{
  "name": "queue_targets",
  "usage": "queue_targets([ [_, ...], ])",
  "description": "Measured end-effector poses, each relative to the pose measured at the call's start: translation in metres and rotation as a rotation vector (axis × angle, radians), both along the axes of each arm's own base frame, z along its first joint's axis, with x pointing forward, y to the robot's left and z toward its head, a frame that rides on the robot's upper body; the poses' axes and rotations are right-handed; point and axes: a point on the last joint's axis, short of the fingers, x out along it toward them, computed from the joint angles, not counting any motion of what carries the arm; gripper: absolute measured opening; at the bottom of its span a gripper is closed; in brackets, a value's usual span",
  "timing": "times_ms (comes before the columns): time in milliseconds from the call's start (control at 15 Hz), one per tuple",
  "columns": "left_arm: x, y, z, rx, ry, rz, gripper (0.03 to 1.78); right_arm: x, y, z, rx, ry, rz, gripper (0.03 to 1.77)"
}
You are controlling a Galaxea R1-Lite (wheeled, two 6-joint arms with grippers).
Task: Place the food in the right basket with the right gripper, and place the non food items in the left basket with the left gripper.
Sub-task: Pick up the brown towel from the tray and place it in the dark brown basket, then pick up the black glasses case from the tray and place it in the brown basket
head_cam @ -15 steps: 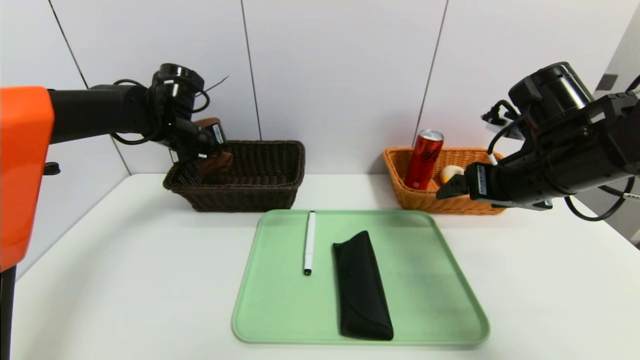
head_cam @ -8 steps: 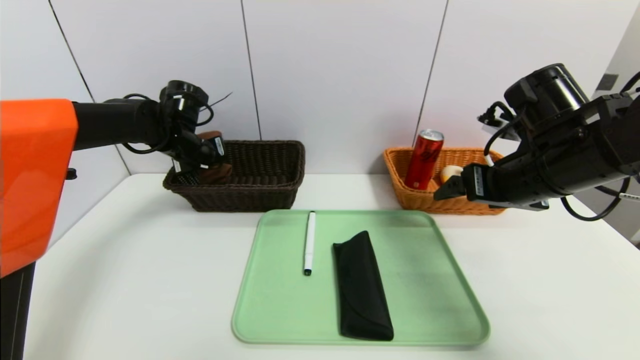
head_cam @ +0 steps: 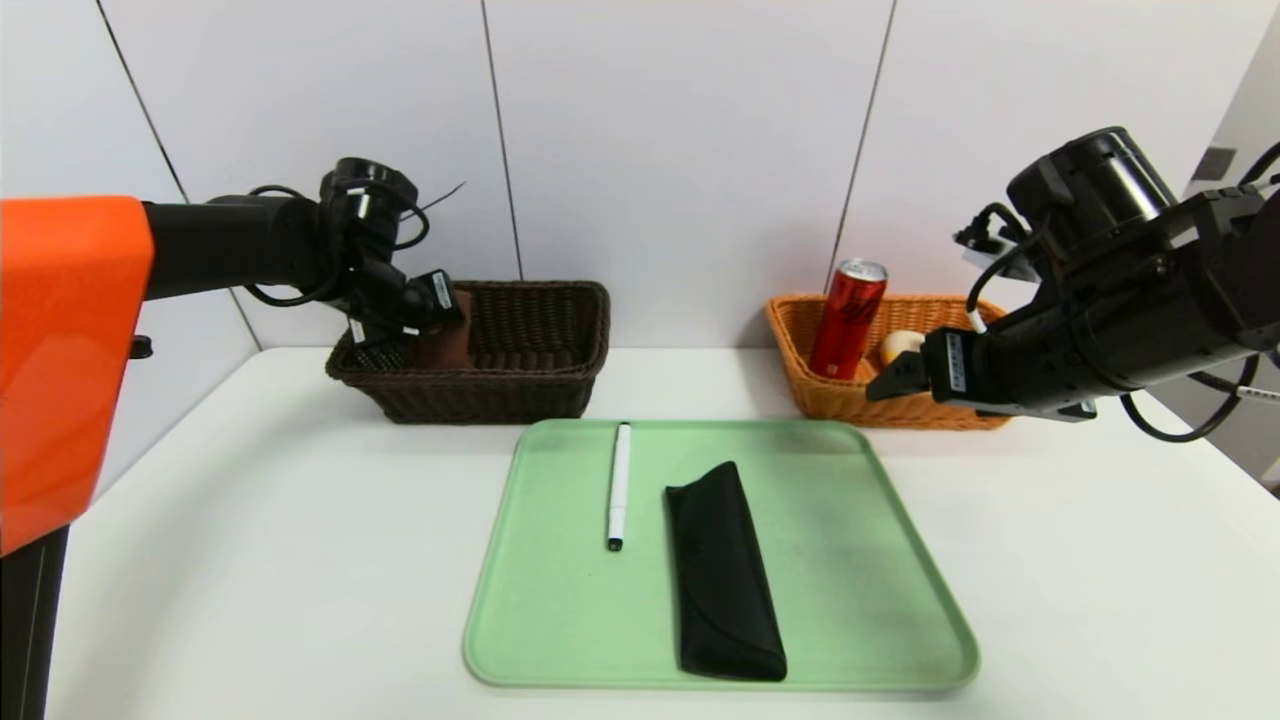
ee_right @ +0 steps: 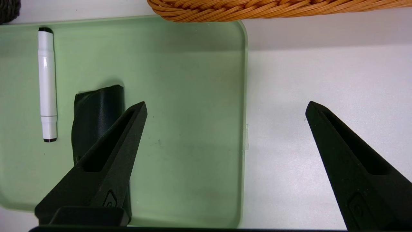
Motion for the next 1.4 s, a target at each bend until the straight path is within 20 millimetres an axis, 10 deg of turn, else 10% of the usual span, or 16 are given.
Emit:
queue_targets([
  [400,-0.023,-0.009,0.036,-0.020,-0.069,-0.023,1.48,-0.001,-0.001,0.001,0.000,-0.002,-0.004,1.70],
  [800,-0.143,-0.097,0.104,-0.057,-0.008,-0.308,1.60,-0.003,0.002,0.003,0.004,-0.008,0.005,1.70],
  [1067,-0.201,-0.151,0.096,-0.107,0.182,-0.418,1.64,-0.006,0.006,0.005,0.012,-0.011,0.017,1.70],
  [1400,-0.219,-0.207,0.063,-0.068,0.281,-0.463,1.67,-0.010,0.010,0.005,0.030,-0.005,0.006,1.70],
])
